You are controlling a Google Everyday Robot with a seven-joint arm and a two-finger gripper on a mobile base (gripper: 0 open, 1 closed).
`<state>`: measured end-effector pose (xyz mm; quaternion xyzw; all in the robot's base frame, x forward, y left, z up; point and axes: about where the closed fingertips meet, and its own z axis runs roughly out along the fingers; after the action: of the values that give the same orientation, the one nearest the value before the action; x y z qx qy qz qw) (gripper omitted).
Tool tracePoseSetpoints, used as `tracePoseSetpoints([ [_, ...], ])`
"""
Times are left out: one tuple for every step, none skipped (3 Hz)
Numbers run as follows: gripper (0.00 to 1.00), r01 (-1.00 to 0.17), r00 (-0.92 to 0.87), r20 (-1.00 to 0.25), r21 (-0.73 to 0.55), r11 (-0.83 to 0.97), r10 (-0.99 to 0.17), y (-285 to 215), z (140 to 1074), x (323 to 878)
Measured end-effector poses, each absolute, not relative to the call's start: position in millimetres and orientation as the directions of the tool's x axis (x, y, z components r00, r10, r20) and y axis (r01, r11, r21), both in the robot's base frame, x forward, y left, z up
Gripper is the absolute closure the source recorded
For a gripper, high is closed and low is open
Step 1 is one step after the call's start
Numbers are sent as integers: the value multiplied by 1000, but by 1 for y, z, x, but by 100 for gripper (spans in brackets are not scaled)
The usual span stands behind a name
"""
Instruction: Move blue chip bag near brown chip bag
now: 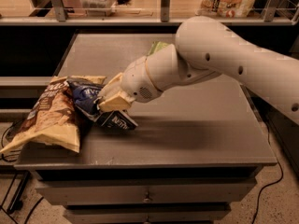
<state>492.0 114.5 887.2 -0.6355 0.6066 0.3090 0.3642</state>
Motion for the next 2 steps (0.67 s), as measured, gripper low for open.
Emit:
tracePoseSetpoints([
  [12,-996,77,-833,-92,-1,-548,115,889,491],
  [0,-996,81,-832,-94,-4,-549,116,890,489],
])
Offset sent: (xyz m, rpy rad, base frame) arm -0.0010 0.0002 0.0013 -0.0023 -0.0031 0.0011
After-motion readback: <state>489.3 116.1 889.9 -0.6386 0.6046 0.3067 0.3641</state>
